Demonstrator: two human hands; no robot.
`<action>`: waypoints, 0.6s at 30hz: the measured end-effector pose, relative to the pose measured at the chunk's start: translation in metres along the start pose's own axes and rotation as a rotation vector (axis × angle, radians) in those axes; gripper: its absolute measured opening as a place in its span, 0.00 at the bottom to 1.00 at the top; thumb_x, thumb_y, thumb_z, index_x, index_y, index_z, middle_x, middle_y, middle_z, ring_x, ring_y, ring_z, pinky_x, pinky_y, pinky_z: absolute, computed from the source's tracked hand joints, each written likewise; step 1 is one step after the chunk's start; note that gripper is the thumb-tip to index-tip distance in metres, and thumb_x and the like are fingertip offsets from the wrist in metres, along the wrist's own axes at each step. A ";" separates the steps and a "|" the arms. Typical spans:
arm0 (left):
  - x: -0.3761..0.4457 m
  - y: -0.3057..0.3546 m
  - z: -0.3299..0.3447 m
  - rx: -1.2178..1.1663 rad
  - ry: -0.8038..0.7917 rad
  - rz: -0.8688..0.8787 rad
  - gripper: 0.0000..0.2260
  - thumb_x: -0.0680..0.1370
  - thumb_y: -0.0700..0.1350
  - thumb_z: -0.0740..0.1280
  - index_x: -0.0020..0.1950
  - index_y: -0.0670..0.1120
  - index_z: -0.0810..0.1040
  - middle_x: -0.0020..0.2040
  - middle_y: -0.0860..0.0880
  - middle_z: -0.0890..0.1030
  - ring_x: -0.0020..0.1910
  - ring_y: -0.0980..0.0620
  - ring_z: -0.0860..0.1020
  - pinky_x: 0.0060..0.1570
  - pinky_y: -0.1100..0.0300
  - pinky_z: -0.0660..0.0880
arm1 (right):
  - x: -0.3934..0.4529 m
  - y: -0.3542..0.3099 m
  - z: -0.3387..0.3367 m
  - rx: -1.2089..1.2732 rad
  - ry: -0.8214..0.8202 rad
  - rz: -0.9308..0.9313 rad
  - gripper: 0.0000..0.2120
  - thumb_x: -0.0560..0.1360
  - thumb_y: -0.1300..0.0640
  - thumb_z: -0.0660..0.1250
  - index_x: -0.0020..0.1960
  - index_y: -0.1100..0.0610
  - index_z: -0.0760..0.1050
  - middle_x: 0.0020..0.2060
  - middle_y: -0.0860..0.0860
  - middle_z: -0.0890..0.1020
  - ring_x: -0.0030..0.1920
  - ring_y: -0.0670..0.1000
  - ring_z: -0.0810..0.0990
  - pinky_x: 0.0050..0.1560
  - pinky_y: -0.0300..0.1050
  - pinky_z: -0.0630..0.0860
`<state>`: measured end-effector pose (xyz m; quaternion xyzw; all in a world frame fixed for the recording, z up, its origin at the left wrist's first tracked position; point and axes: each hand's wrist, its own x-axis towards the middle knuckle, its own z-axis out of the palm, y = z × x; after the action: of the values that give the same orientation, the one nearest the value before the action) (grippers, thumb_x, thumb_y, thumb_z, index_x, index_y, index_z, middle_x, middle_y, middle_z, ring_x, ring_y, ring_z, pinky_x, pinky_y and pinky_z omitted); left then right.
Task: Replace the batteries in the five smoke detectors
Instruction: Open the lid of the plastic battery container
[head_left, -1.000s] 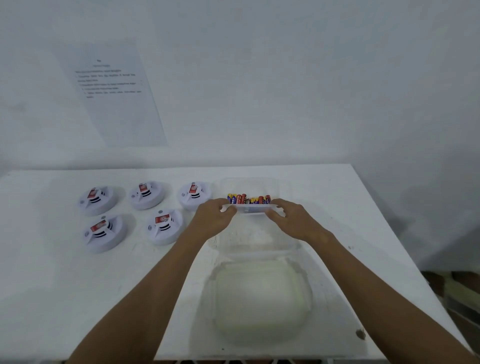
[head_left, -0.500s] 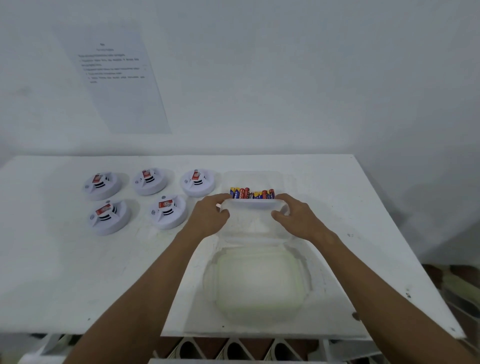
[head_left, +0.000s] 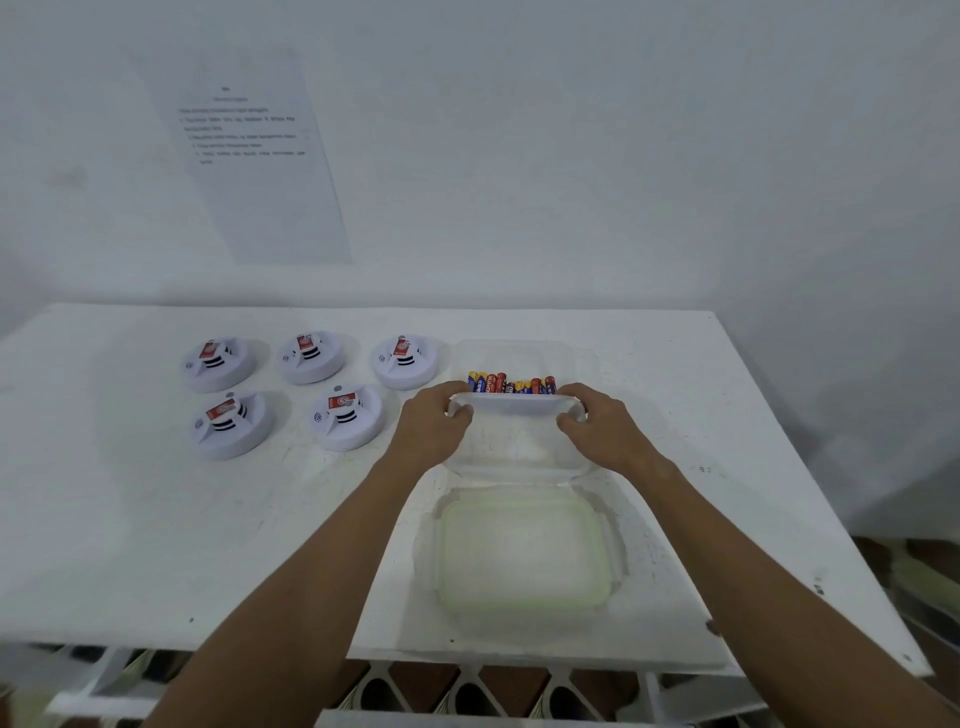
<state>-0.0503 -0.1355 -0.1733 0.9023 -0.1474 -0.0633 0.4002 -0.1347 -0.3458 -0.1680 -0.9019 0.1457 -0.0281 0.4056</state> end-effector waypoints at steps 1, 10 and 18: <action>0.000 0.000 -0.001 0.002 0.002 -0.003 0.16 0.79 0.46 0.63 0.66 0.50 0.76 0.56 0.46 0.81 0.44 0.54 0.76 0.48 0.64 0.67 | 0.000 0.000 0.000 0.002 0.002 0.001 0.19 0.79 0.59 0.64 0.70 0.55 0.72 0.62 0.55 0.80 0.50 0.51 0.76 0.49 0.39 0.69; -0.001 -0.001 -0.002 0.030 -0.007 0.017 0.17 0.79 0.42 0.61 0.67 0.50 0.75 0.56 0.48 0.81 0.43 0.55 0.77 0.37 0.70 0.69 | 0.002 -0.001 0.004 0.018 0.052 -0.009 0.17 0.80 0.59 0.64 0.68 0.58 0.74 0.60 0.56 0.80 0.52 0.50 0.75 0.53 0.39 0.68; 0.001 -0.002 -0.003 0.061 -0.069 0.022 0.19 0.78 0.39 0.60 0.69 0.49 0.72 0.55 0.46 0.80 0.36 0.57 0.76 0.31 0.68 0.70 | 0.003 -0.002 0.001 -0.023 -0.017 0.024 0.21 0.78 0.65 0.62 0.70 0.56 0.71 0.65 0.55 0.78 0.52 0.50 0.75 0.51 0.40 0.70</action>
<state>-0.0479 -0.1325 -0.1722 0.9097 -0.1729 -0.0856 0.3677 -0.1309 -0.3450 -0.1676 -0.9048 0.1533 -0.0142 0.3969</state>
